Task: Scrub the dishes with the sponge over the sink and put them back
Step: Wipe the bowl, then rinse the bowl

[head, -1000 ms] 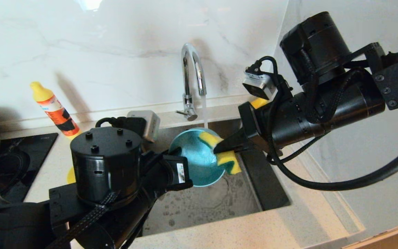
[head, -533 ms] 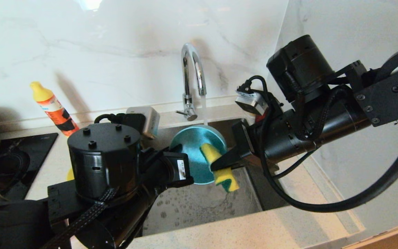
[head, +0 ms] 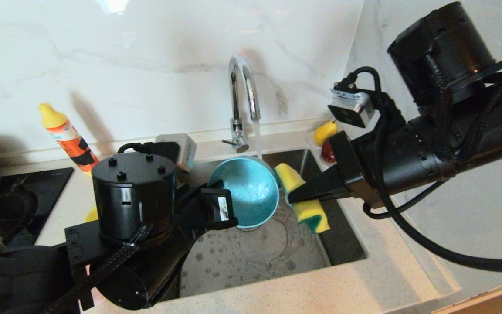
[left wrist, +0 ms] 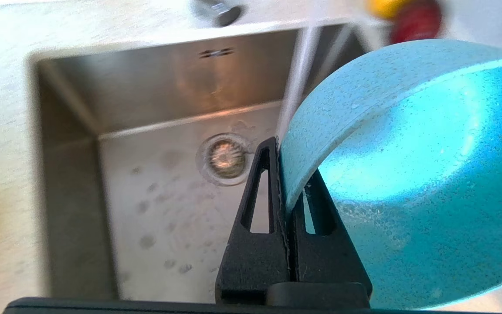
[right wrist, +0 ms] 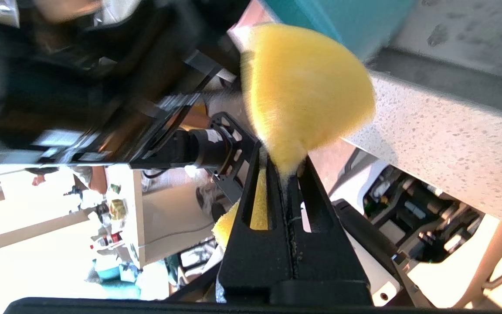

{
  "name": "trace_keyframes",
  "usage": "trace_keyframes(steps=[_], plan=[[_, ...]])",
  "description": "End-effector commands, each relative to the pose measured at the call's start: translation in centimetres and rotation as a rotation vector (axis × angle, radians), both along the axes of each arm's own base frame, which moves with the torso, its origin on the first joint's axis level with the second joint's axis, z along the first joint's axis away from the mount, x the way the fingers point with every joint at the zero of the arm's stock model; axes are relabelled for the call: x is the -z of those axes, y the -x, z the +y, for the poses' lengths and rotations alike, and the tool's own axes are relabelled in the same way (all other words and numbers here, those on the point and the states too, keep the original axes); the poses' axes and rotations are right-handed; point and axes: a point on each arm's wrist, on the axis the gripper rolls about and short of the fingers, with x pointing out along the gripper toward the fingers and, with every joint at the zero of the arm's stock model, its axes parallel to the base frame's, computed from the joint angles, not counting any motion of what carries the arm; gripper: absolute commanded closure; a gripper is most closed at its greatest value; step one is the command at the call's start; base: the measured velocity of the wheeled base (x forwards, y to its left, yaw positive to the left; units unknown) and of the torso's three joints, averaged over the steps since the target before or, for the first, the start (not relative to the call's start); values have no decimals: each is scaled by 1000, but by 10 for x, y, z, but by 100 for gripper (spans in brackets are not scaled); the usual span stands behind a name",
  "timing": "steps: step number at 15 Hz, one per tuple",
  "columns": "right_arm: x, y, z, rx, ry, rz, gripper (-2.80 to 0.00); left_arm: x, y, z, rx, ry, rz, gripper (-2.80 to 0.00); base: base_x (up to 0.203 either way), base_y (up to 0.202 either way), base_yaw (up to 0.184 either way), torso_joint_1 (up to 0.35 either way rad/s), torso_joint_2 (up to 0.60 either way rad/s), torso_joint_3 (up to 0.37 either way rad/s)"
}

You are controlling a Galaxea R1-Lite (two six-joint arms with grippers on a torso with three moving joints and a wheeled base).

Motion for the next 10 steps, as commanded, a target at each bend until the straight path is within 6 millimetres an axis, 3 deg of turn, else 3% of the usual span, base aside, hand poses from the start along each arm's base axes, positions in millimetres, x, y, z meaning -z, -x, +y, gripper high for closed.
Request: trace_keyframes(steps=[1,5,8,10], plan=[[-18,16,-17,5,-40,-42,0,13,-12,6,-46,-37,38,0,0,0,0,0,0,0],[-25,27,-27,6,-42,-53,0,38,-23,17,-69,-154,212,0,0,0,0,0,0,0],[-21,30,-34,17,-28,-49,0,44,-28,23,-34,-166,392,0,0,0,0,0,0,0],[-18,31,-38,16,-12,-55,0,35,-34,24,-8,-100,536,0,0,0,0,0,0,0]])
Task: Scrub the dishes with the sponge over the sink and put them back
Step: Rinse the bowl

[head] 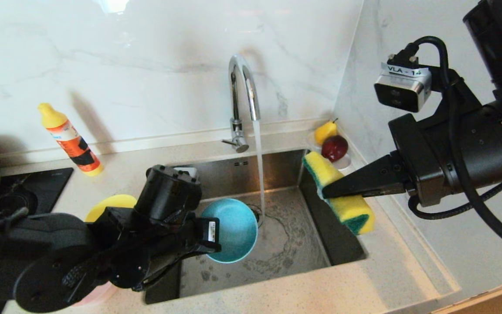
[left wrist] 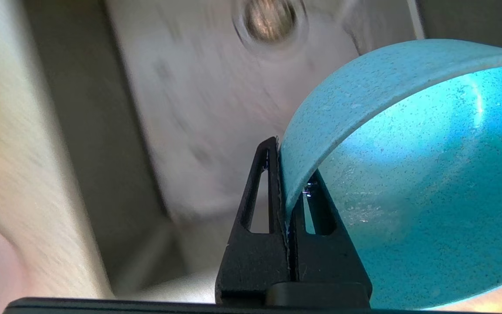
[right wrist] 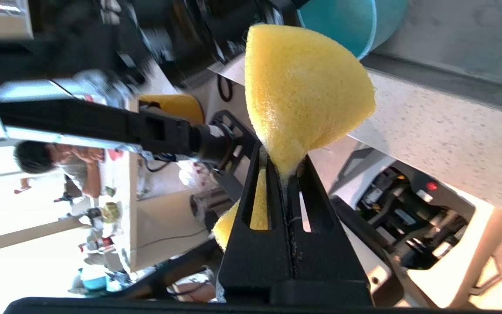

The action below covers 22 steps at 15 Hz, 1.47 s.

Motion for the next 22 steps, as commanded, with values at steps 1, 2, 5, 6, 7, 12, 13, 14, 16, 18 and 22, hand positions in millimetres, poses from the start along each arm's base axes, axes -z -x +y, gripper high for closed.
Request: trace_keyframes(steps=[1,2,5,6,7,12,13,14,16,18,22], plan=[[0,5,-6,2,0,1,0,-9,-10,2,-24,47,152,0,0,0,0,0,0,0],[1,6,-7,5,2,0,0,-15,-20,2,-56,80,197,0,0,0,0,0,0,0],[4,6,-8,0,13,-6,0,-17,-56,-7,-165,138,289,0,0,0,0,0,0,0],[7,6,-8,-6,22,-9,0,-14,-67,-11,-198,141,324,0,0,0,0,0,0,0],[8,8,-9,-12,29,-14,0,-11,-77,-15,-232,148,356,0,0,0,0,0,0,0],[18,13,-14,-54,70,-54,0,3,-112,-35,-304,199,395,0,0,0,0,0,0,0],[18,13,-14,-53,72,-53,0,3,-118,-37,-315,219,386,0,0,0,0,0,0,0],[18,12,-14,-51,71,-55,0,1,-122,-39,-323,239,376,0,0,0,0,0,0,0],[20,12,-14,-48,76,-48,0,6,-131,-44,-339,259,373,0,0,0,0,0,0,0],[23,11,-13,-48,84,-37,0,14,-139,-47,-356,264,380,0,0,0,0,0,0,0],[27,10,-12,-49,88,-32,0,24,-155,-46,-396,285,378,0,0,0,0,0,0,0]])
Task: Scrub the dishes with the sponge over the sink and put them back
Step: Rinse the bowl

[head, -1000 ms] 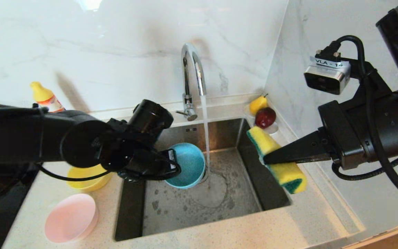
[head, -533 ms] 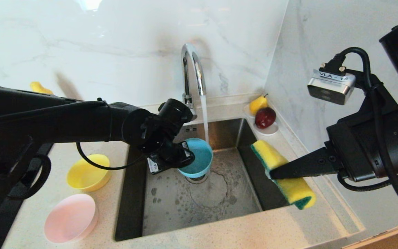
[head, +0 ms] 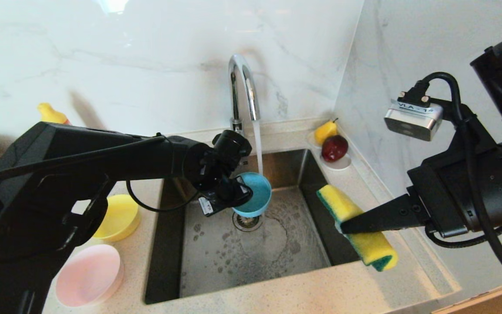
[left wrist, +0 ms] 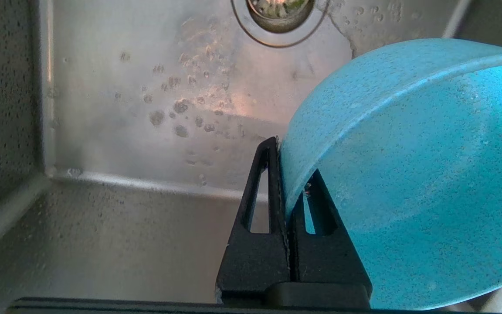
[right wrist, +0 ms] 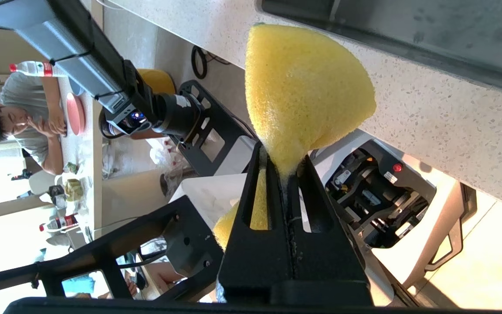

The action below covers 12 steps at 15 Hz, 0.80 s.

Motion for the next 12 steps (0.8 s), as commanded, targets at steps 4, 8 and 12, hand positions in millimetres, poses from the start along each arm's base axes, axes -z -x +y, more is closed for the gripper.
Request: trace_keyframes(steps=[4,8,12], plan=[[3,-2,2,0,-11,-8,0,14,-18,-1,-40,-9,35,0,0,0,0,0,0,0],[7,-2,1,0,-3,1,0,24,-22,-2,-47,-12,45,0,0,0,0,0,0,0],[8,-2,2,0,1,6,0,25,-20,-1,-48,-18,59,0,0,0,0,0,0,0]])
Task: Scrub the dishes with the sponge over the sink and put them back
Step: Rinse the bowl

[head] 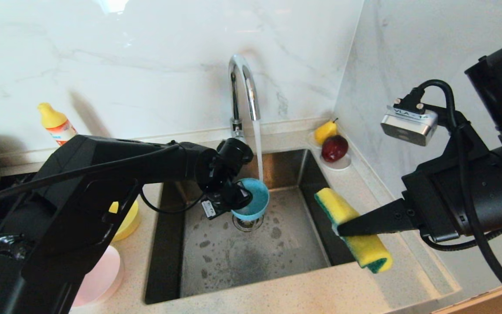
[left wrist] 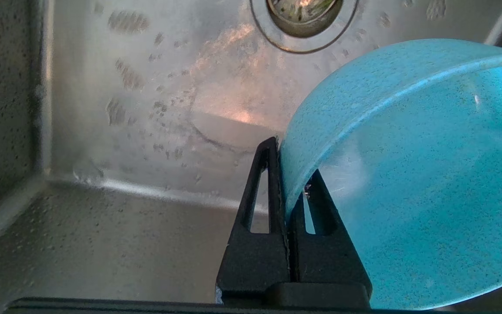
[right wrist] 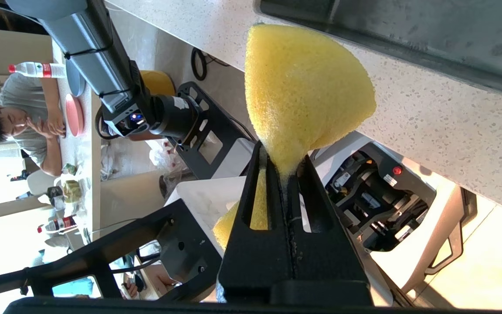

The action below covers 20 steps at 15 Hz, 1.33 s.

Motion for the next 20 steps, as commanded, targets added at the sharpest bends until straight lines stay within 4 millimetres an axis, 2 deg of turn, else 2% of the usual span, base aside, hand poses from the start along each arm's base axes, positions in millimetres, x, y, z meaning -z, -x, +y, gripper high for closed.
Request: trace_keyframes(steps=[1,9,20], plan=[[1,0,0,-2,3,9,0,2,1,0,-3,-4,10,0,0,0,0,0,0,0],[0,0,-1,3,0,5,0,8,-3,-3,2,4,4,0,0,0,0,0,0,0],[-1,3,-6,12,-3,1,0,9,5,-14,34,1,12,0,0,0,0,0,0,0]])
